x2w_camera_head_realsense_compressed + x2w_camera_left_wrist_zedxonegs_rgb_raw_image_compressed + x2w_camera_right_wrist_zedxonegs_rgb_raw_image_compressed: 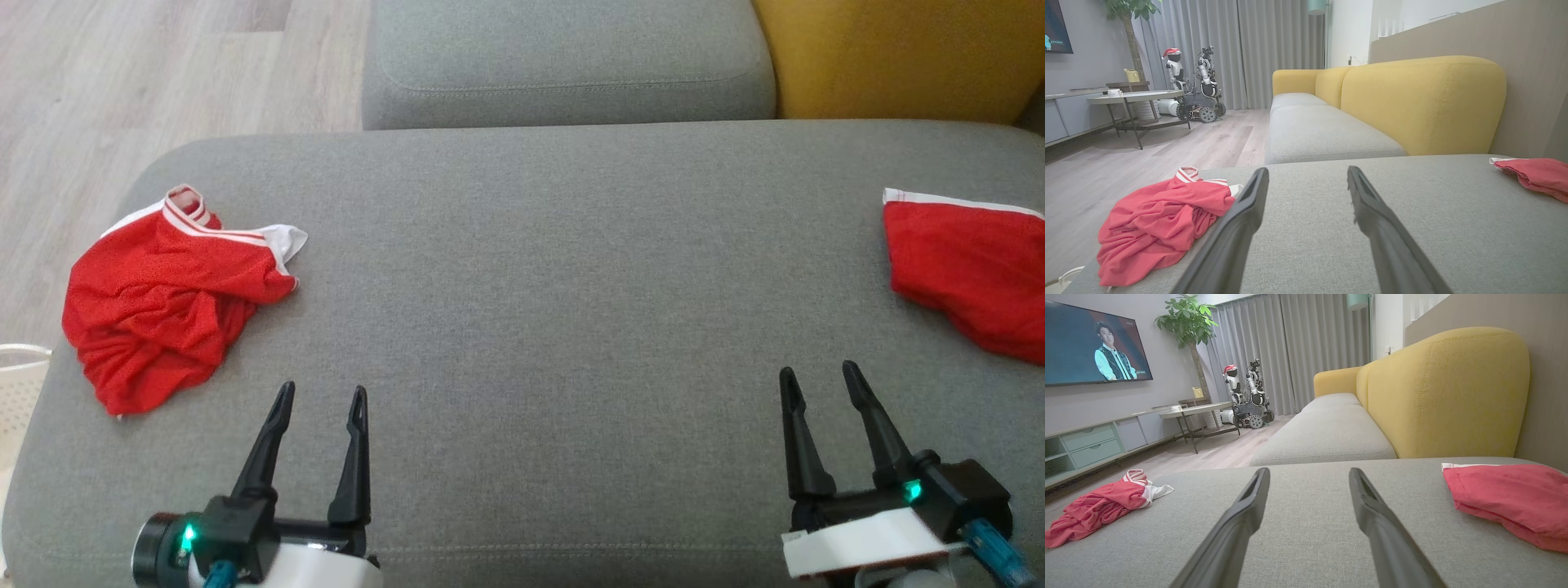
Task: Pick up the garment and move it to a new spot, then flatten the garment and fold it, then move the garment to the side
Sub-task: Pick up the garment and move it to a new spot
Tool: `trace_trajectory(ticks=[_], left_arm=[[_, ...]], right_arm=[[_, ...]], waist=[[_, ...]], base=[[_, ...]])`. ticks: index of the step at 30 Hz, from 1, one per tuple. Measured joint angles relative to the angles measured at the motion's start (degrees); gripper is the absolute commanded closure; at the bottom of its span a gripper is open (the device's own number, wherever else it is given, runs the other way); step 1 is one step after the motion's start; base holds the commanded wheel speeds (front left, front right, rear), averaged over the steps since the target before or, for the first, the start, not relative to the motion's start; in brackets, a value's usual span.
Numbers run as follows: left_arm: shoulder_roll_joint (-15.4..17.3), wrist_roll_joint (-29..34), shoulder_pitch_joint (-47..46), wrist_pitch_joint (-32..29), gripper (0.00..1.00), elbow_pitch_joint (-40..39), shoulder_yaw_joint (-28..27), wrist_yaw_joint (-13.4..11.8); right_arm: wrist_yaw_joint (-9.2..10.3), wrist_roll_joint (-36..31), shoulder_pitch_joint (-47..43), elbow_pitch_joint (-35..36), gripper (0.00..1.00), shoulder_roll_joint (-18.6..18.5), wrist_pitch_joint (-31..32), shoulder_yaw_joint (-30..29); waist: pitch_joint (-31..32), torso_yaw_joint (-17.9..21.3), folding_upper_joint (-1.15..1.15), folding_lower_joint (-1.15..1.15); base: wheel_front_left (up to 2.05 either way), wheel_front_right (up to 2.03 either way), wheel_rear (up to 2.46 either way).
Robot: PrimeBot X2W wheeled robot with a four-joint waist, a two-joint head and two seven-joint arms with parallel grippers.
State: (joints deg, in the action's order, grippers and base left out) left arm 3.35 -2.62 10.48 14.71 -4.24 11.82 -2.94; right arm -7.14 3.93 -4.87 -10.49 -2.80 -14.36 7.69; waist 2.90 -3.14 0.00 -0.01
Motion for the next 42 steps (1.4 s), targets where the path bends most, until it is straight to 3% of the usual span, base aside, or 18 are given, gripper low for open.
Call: trace_trajectory(ticks=[13, 30, 42], left_arm=[[0.0, 0.0, 0.0, 0.0, 0.0, 0.0, 0.0, 0.4], [0.0, 0.6, 0.4, 0.0, 0.0, 0.1, -1.9, 0.5], [0.0, 1.2, 1.2, 0.0, 0.0, -0.5, -3.5, 0.7]], right_arm=[[0.0, -1.2, -1.5, -0.3, 0.0, 0.0, 0.0, 0.4], [0.0, 0.1, -2.2, 0.0, 0.0, 0.1, 0.0, 3.6], [0.0, 1.4, -2.1, 0.0, 0.0, 0.1, 0.0, 4.6]], waist=[[0.0, -3.3, 0.0, 0.0], [0.5, -16.9, 0.0, 0.0], [0.5, -23.8, 0.0, 0.0]], base=[[0.0, 0.0, 0.0], [0.0, 0.0, 0.0], [0.0, 0.0, 0.0]])
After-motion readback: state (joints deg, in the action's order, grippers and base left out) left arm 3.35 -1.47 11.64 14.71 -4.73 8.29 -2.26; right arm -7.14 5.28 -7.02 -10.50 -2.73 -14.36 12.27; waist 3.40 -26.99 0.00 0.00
